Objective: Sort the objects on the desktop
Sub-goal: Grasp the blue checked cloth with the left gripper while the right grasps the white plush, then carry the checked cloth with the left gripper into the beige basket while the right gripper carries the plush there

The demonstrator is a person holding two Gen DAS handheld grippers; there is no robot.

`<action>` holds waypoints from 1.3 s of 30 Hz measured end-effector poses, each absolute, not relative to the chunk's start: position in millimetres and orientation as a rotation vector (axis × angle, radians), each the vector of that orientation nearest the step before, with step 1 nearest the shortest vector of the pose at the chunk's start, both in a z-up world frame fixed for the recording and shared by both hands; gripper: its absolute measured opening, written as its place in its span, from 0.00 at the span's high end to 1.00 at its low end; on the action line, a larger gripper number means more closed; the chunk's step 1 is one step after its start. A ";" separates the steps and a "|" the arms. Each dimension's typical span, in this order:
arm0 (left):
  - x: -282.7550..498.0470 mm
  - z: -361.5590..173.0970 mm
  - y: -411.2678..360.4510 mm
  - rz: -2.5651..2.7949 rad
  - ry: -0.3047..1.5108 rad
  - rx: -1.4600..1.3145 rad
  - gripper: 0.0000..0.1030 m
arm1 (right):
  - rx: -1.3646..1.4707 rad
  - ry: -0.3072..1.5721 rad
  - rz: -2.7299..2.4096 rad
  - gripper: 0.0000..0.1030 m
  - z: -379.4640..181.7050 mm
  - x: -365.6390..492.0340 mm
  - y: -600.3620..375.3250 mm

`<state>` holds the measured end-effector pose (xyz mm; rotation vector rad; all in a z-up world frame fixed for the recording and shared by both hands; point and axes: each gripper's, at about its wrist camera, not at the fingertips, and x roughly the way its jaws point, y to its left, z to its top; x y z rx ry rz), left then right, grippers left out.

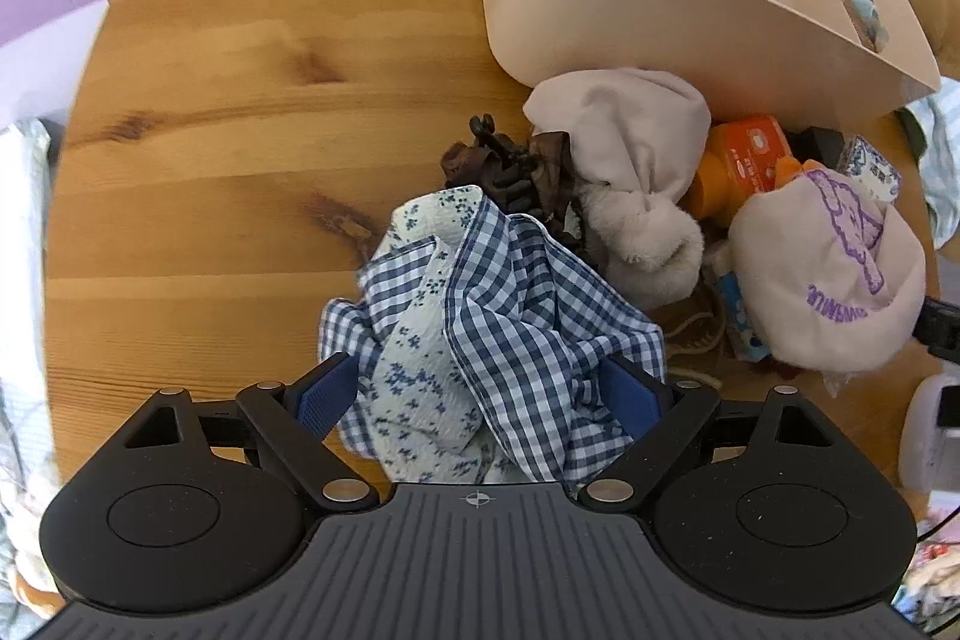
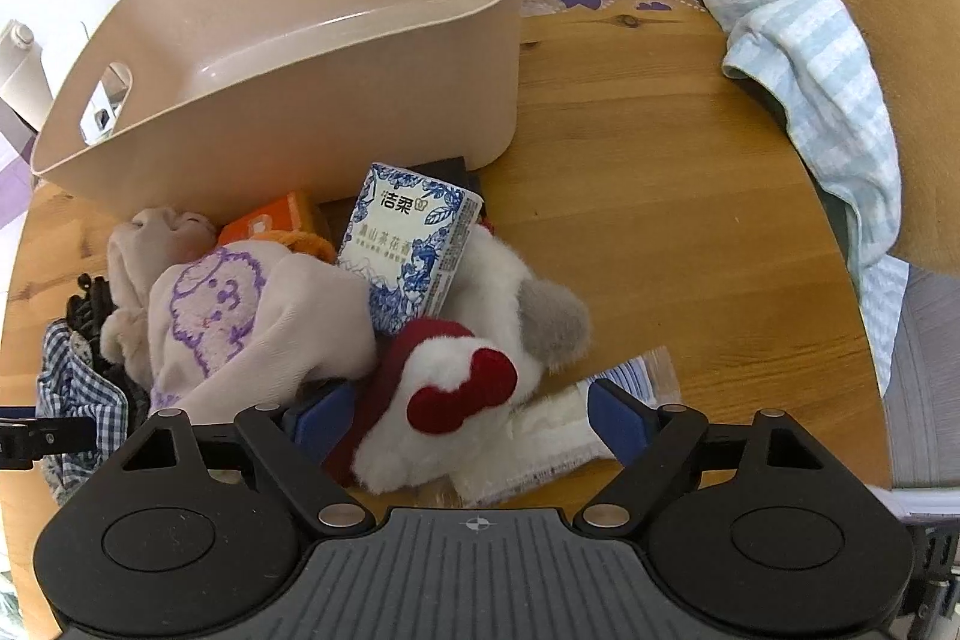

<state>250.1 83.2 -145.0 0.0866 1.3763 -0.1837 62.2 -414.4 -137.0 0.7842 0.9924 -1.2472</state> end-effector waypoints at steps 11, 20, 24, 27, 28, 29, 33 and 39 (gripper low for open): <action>258.2 -155.8 79.0 -0.215 1.436 0.020 0.30 | 0.915 0.963 -1.216 0.49 -153.6 56.8 -418.1; 249.9 -149.2 71.7 -0.241 1.451 0.017 0.64 | 0.889 0.962 -1.182 0.55 -149.0 53.5 -409.2; 238.7 -143.9 70.2 -0.264 1.424 0.055 0.72 | 0.874 0.953 -1.183 0.55 -143.7 49.6 -399.8; 228.1 -138.3 72.0 -0.282 1.397 0.075 0.74 | 0.850 0.948 -1.190 0.55 -137.3 46.0 -392.3; 224.8 -135.5 73.0 -0.285 1.392 0.070 0.75 | 0.841 0.943 -1.192 0.55 -134.2 44.4 -389.6; 224.8 -132.9 76.2 -0.287 1.388 0.065 0.75 | 0.833 0.939 -1.194 0.55 -131.2 42.0 -388.5; 220.1 -124.0 69.3 -0.294 1.359 0.084 0.75 | 0.803 0.912 -1.204 0.55 -118.2 38.9 -384.2; 219.9 -95.1 62.4 -0.319 1.291 0.112 0.75 | 0.808 0.843 -1.200 0.55 -95.2 25.1 -401.9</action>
